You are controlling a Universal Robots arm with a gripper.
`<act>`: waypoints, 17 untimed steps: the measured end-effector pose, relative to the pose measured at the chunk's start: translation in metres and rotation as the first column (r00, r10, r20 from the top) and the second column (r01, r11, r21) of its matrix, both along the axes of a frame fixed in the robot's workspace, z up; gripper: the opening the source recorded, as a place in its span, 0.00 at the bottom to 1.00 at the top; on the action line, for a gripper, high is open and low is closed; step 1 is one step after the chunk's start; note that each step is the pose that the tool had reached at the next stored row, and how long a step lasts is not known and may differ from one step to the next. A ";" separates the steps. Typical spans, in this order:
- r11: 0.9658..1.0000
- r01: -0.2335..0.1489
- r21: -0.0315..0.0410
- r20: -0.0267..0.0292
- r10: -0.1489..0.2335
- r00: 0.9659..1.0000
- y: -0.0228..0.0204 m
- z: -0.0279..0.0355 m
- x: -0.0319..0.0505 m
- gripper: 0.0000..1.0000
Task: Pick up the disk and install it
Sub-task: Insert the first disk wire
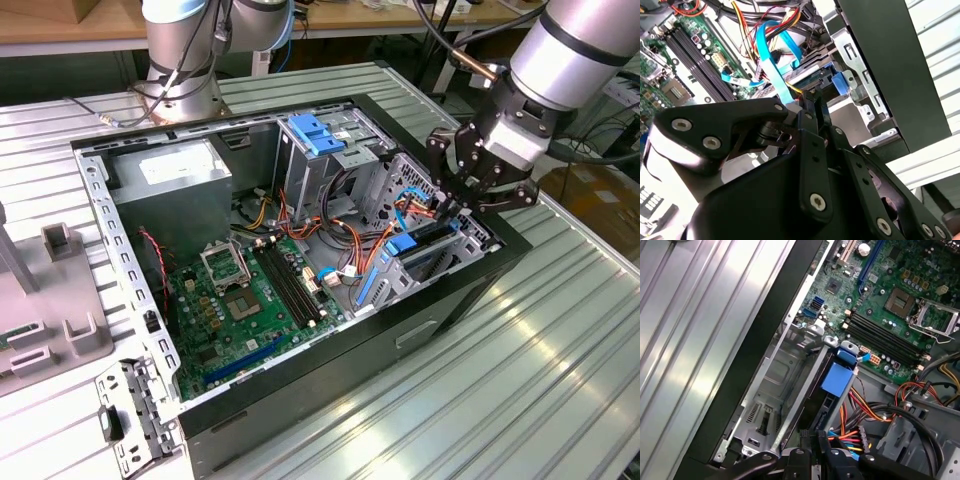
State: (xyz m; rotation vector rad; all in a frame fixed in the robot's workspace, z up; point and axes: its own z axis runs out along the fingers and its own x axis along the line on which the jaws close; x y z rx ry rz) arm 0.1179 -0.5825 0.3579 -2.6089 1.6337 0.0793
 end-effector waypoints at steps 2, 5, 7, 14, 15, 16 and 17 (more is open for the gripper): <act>1.000 0.019 0.000 0.000 -0.019 1.000 0.0000 -0.0001 0.0000 0.17; 0.998 0.057 0.000 0.000 -0.057 0.998 0.0000 -0.0002 0.0000 0.17; 0.996 0.084 0.000 0.000 -0.084 0.996 0.0000 -0.0003 0.0000 0.17; 0.988 0.156 0.000 0.000 -0.156 0.988 0.0000 -0.0006 0.0000 0.17; 0.986 0.169 0.000 0.000 -0.169 0.986 0.0000 -0.0006 0.0000 0.17; 0.984 0.177 0.000 0.000 -0.177 0.984 0.0000 -0.0006 0.0000 0.17; 0.983 0.185 0.000 0.000 -0.185 0.983 0.0000 -0.0007 0.0000 0.17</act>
